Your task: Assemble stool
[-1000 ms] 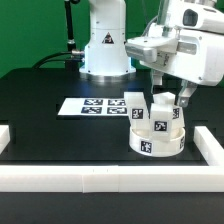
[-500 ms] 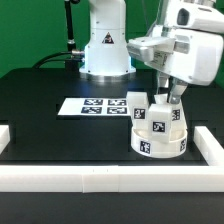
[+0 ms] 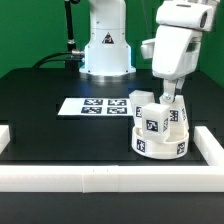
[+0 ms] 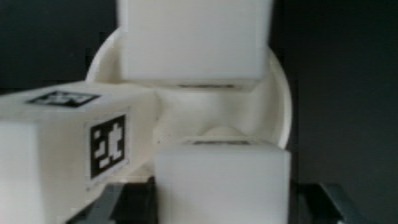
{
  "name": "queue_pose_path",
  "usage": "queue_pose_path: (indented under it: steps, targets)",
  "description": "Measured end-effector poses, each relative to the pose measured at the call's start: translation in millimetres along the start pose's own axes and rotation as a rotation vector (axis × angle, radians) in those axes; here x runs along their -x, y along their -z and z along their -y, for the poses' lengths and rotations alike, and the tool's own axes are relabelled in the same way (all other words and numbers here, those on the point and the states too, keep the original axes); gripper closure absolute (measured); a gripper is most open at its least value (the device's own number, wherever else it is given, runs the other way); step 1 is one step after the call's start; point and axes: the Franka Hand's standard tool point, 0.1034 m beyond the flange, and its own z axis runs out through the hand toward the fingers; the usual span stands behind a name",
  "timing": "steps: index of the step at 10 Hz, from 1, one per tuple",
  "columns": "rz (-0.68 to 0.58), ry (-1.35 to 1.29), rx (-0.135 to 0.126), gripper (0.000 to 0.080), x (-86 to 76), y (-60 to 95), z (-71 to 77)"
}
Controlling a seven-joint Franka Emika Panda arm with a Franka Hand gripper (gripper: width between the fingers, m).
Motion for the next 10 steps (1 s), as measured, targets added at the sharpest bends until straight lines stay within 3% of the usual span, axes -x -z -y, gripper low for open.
queue_pose_path:
  steps: [4,8,10]
  targets:
    - [-0.003,-0.591,-0.06,0.0466,-10.7,2.0,9.2]
    - [0.004,-0.956,-0.077,0.0466,-12.1,2.1,10.5]
    - [0.005,-1.271,-0.14,0.0466,-8.7,1.7,5.5]
